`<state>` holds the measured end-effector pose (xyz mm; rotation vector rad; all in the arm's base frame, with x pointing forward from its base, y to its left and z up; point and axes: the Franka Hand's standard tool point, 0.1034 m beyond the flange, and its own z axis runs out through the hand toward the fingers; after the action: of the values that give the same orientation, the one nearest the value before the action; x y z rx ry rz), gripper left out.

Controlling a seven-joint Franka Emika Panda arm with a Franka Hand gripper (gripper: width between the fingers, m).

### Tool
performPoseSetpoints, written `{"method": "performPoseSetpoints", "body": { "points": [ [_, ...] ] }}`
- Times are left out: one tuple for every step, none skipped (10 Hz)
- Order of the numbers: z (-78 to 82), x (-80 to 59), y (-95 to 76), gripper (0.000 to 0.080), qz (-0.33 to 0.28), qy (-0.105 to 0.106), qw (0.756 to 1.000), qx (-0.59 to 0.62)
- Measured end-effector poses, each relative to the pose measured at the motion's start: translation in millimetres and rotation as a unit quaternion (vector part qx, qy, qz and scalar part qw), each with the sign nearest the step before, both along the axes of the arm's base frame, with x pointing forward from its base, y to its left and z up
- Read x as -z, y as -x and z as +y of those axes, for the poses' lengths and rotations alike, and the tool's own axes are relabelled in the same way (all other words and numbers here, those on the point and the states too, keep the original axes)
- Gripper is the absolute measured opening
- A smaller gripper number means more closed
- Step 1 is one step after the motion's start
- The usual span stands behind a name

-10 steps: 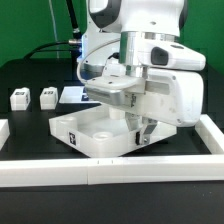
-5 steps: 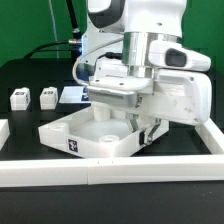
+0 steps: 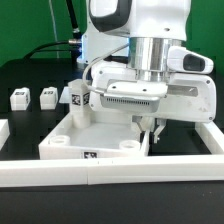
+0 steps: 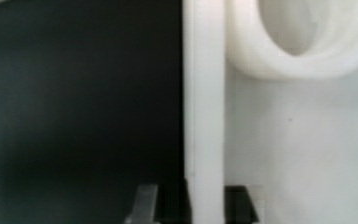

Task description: Assemble square table

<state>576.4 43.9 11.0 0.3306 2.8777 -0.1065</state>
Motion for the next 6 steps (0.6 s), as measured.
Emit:
{"method": "performPoseSetpoints", "body": {
  "points": [
    [-1.3, 0.9, 1.0, 0.0054, 0.003, 0.010, 0.999, -0.033],
    [2.3, 1.6, 1.2, 0.0054, 0.019, 0.030, 0.994, -0.100],
    [13.4, 0.3, 0.9, 0.0054, 0.041, 0.039, 0.991, -0.118],
    [31.9, -3.2, -0.1, 0.0054, 0.046, 0.028, 0.995, -0.082],
    [30.0, -1.1, 0.7, 0.0054, 0.044, 0.025, 0.995, -0.088],
    [25.5, 0.6, 1.6, 0.0054, 0.046, 0.025, 0.995, -0.080]
  ]
}}
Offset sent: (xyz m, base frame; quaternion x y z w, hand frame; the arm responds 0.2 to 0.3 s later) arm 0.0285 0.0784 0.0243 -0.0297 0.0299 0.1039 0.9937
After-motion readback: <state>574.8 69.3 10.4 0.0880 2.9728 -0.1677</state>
